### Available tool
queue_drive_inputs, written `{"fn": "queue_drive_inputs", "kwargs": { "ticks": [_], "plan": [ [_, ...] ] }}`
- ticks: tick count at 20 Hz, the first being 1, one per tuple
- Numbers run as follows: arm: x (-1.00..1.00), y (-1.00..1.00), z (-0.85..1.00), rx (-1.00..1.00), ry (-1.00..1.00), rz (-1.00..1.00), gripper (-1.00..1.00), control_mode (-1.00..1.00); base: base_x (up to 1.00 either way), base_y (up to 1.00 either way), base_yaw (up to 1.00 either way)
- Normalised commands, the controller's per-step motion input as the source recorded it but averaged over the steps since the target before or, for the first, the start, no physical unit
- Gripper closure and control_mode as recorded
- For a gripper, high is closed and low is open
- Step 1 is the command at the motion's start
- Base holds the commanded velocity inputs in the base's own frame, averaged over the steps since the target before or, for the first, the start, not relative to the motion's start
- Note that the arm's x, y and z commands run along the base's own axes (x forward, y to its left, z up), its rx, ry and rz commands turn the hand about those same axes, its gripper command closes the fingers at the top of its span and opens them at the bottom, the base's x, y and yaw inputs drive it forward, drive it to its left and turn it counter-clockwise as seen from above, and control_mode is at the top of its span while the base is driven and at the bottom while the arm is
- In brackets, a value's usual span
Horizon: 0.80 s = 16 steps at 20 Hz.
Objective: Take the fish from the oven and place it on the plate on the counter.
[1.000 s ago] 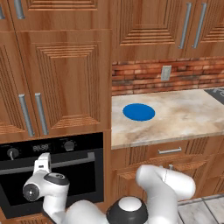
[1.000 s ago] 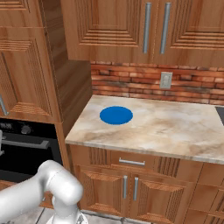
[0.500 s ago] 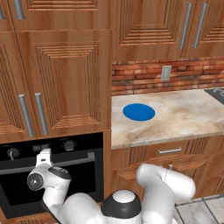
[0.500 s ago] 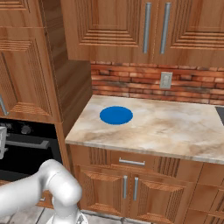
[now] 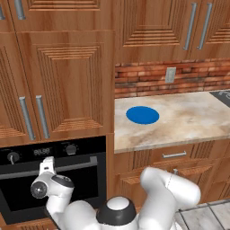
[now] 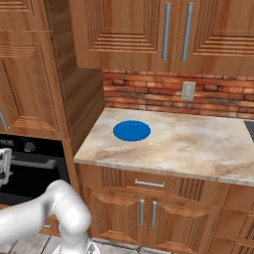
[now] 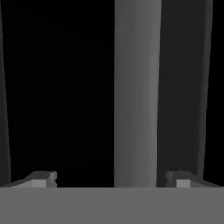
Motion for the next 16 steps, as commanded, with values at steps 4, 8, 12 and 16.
{"fn": "queue_drive_inputs", "kwargs": {
  "ticks": [4, 8, 12, 16],
  "plan": [
    [0.21, 0.05, -0.35, 0.00, 0.00, 0.01, -1.00, -1.00, 0.00, 0.00, 0.00],
    [0.32, 0.02, -0.04, 0.00, 0.00, 0.01, -1.00, -1.00, 0.00, 0.00, 0.00],
    [0.46, 0.00, 0.00, 0.00, 0.00, 0.00, -1.00, -1.00, 0.00, 0.00, 0.00],
    [0.43, 0.02, -0.01, 0.00, 0.00, 0.00, 1.00, -1.00, 0.00, 0.00, 0.00]
  ]
}}
